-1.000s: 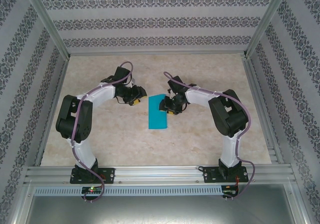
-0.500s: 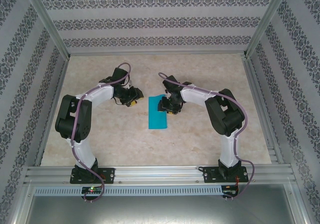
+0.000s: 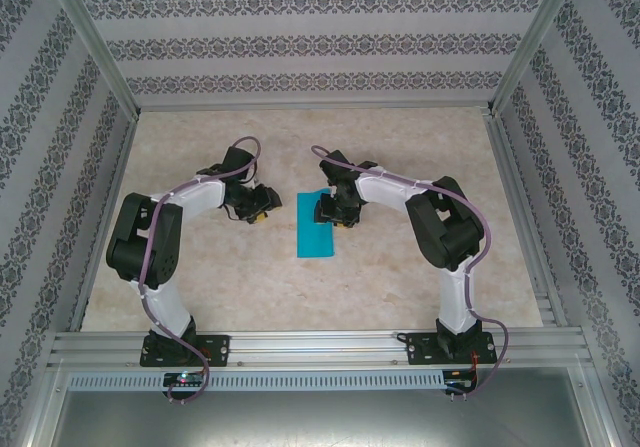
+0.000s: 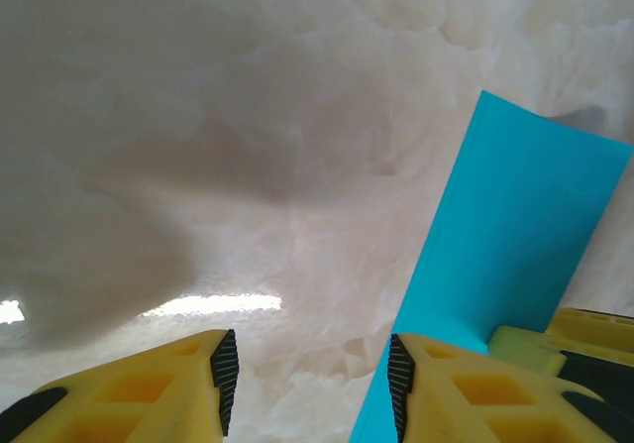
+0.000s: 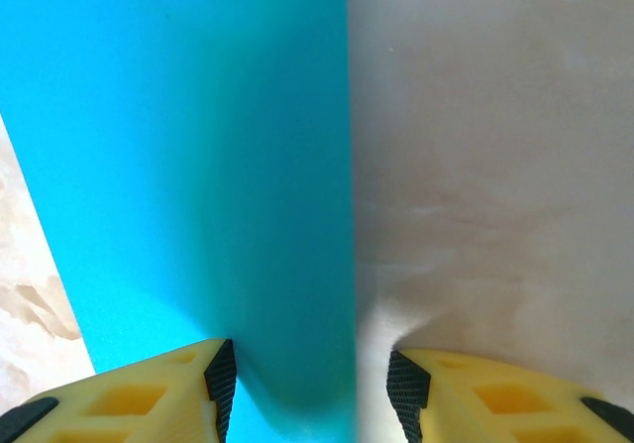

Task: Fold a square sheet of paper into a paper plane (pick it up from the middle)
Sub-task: First fold in half a square sheet of paper at the center of the table, then hold the square sheet of paper at the center of the table.

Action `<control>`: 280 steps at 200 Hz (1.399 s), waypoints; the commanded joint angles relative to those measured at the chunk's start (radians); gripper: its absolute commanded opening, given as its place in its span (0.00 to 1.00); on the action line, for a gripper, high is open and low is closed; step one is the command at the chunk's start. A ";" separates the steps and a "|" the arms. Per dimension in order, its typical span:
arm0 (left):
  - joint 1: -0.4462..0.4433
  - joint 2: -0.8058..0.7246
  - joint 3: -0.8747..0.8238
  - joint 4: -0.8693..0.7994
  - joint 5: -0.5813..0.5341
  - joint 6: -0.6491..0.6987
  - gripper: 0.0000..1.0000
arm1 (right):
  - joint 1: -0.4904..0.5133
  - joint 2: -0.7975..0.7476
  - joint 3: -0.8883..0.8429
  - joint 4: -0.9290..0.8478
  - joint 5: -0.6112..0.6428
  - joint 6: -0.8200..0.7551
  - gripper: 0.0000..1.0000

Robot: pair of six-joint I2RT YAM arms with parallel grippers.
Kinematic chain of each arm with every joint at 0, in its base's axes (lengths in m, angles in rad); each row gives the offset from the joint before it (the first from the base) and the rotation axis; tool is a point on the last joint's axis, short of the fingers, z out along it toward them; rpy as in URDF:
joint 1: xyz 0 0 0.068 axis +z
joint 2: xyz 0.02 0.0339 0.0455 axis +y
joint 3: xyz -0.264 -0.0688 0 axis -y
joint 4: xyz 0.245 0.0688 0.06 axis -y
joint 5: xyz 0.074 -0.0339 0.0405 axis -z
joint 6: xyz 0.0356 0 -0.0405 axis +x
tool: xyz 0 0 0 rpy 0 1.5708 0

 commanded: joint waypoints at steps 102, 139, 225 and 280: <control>-0.054 0.000 -0.067 0.211 0.118 0.039 0.46 | 0.032 0.211 -0.019 0.026 0.024 0.015 0.55; -0.096 0.033 -0.037 0.216 0.134 0.031 0.43 | 0.037 0.224 -0.016 0.019 0.036 0.007 0.56; -0.107 0.033 -0.031 0.232 0.054 -0.053 0.32 | 0.044 0.256 -0.007 0.008 0.043 -0.016 0.57; -0.111 0.045 -0.044 0.307 0.128 -0.084 0.24 | 0.046 0.271 0.001 0.005 0.041 -0.025 0.57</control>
